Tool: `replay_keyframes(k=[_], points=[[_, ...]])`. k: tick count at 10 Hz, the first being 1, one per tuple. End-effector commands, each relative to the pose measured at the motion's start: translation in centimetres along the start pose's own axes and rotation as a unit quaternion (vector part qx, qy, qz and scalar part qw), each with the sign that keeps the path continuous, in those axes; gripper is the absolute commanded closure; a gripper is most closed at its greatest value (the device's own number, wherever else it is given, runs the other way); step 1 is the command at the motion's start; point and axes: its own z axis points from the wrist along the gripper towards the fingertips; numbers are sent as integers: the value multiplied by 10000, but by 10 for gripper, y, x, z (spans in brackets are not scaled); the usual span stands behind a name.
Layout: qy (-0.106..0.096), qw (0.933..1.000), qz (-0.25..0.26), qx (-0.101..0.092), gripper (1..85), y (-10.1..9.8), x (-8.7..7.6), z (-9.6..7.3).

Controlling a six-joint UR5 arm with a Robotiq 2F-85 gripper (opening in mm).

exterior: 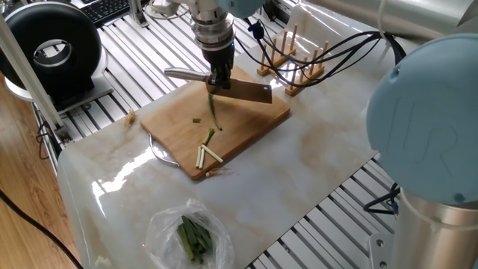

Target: Chop the green garlic

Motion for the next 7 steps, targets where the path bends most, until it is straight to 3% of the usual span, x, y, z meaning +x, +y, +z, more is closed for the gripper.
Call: replay_keyframes(k=[1, 7], points=[[-104, 9993, -318, 134, 843, -5, -9, -1], [-61, 9969, -745, 248, 843, -9, -9, 3]])
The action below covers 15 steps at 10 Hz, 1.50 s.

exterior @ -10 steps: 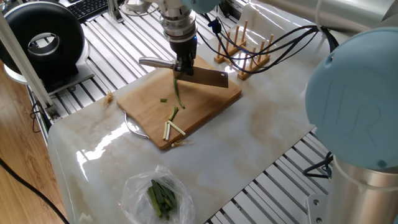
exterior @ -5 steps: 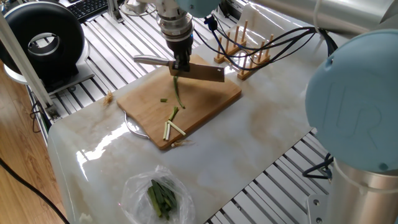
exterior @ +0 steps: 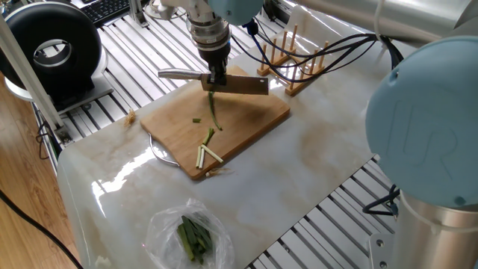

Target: Chop the green garlic

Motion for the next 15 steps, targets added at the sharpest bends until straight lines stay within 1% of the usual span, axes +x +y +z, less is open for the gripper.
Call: replay_keyframes(k=[1, 3, 5, 7, 10, 15], points=[[-51, 9999, -136, 47, 843, -2, -3, 1], [-33, 9998, -186, 103, 843, -4, -3, 2], [-5, 9998, -195, 99, 843, -4, -2, 4], [96, 9997, -199, 123, 843, -5, 3, 5], [283, 9993, -208, 93, 843, -4, 13, 5], [489, 9986, -219, 36, 843, -1, 23, 3]])
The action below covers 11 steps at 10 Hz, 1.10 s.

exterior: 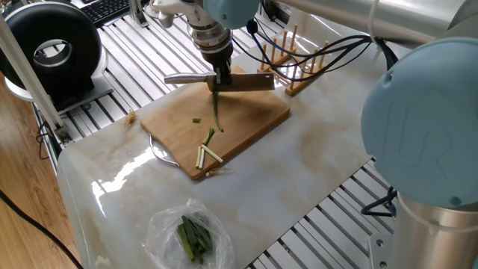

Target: Chop the green garlic

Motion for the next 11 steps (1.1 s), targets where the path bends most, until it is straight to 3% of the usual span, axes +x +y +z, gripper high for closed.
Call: replay_keyframes(k=[1, 7, 11], points=[[136, 9999, 21, -103, 843, 5, 8, -1], [377, 9987, 216, -281, 843, 14, 22, -6], [392, 9984, 317, -238, 843, 10, 26, -7]])
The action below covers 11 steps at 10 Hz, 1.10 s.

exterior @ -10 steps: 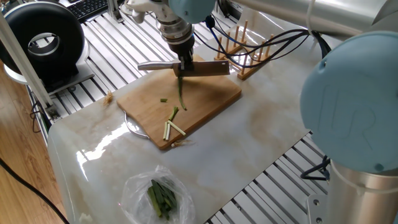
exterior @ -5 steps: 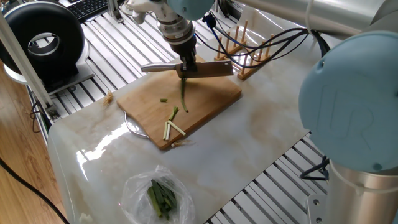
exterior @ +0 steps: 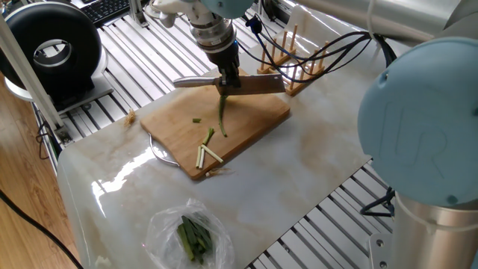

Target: Chop the green garlic

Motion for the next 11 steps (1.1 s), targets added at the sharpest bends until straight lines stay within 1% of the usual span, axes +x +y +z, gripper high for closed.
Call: replay_keyframes(k=[1, 2, 4, 6, 7, 9, 10, 11], points=[[-51, 9999, 110, -25, 843, -1, 1, -6], [-94, 9999, 113, -79, 843, 4, 1, -14], [-419, 9990, -83, -153, 843, 15, -8, -32], [-680, 9975, -119, -150, 843, 27, -19, -48], [-781, 9967, -134, -184, 843, 36, -24, -51], [-966, 9946, -219, -321, 843, 54, -36, -53], [-1032, 9934, -299, -410, 843, 65, -41, -52], [-1034, 9928, -423, -430, 843, 70, -42, -50]])
